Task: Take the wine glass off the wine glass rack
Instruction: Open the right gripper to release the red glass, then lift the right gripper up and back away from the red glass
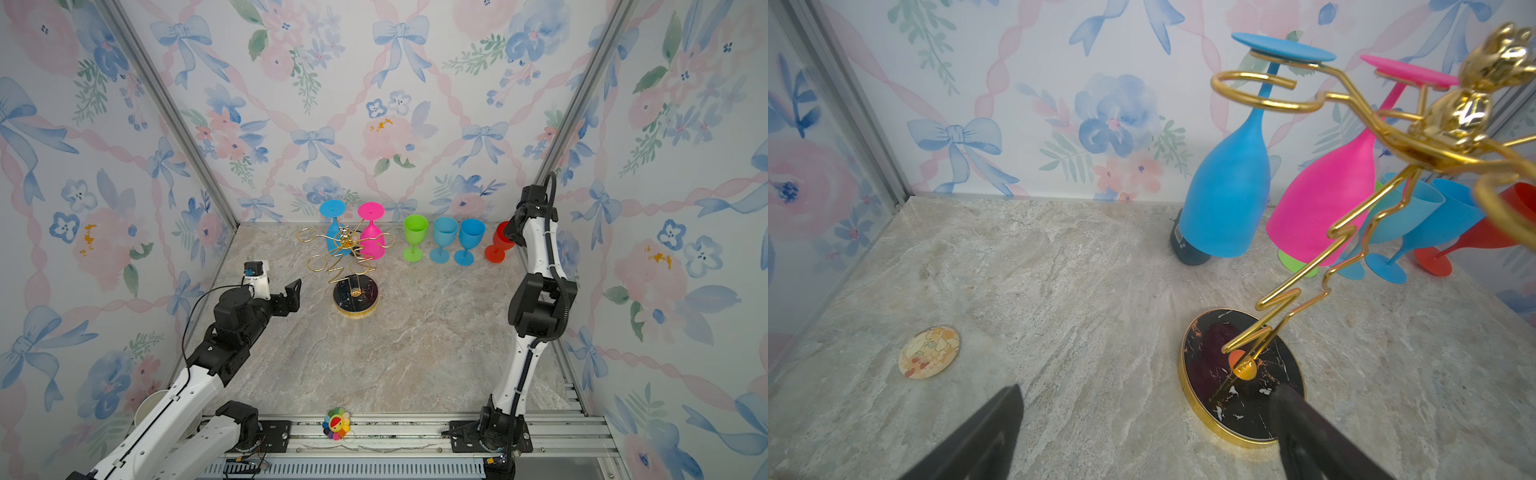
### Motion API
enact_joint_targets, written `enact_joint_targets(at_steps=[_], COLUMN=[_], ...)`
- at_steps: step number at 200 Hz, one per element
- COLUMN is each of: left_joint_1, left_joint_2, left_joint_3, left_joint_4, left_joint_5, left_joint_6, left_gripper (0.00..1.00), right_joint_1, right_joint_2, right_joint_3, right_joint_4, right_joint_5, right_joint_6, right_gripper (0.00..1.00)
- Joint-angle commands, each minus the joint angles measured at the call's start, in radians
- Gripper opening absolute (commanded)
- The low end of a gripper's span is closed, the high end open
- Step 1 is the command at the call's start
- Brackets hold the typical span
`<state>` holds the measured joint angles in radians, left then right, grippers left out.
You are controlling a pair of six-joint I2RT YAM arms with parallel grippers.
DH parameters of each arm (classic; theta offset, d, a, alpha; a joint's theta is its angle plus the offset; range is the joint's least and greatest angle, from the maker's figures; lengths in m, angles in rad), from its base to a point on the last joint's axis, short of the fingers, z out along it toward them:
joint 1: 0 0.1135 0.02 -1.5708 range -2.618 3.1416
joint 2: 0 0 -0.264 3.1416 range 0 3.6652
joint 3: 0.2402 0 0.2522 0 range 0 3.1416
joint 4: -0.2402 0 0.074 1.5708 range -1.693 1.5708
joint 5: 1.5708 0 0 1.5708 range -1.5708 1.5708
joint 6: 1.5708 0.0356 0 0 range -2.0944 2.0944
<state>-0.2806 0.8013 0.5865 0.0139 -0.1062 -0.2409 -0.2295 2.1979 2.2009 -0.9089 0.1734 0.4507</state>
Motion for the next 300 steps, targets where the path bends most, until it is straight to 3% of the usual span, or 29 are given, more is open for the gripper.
enact_joint_targets(at_steps=[1, 111, 149, 219, 300], left_joint_1=[0.008, 0.019, 0.021, 0.023, 0.028], left_joint_2=[-0.019, -0.042, -0.054, -0.062, -0.056], left_joint_3=[-0.014, -0.029, -0.034, -0.039, -0.039], left_joint_4=[0.028, 0.048, 0.052, 0.054, 0.055], left_joint_5=[0.011, 0.020, 0.027, 0.027, 0.031], left_joint_6=[-0.013, -0.024, -0.027, -0.028, -0.029], left_gripper=[0.95, 0.95, 0.95, 0.94, 0.95], right_joint_1=[0.017, 0.041, 0.041, 0.042, 0.035], right_joint_2=[0.031, 0.034, 0.016, 0.018, -0.013], right_joint_3=[0.054, 0.043, 0.014, 0.016, 0.020], right_joint_4=[-0.035, -0.034, -0.018, -0.007, 0.043], right_joint_5=[0.023, 0.021, 0.011, -0.015, -0.093], right_joint_6=[-0.014, -0.003, 0.003, 0.021, 0.009], right_gripper=[0.00, 0.00, 0.16, 0.19, 0.37])
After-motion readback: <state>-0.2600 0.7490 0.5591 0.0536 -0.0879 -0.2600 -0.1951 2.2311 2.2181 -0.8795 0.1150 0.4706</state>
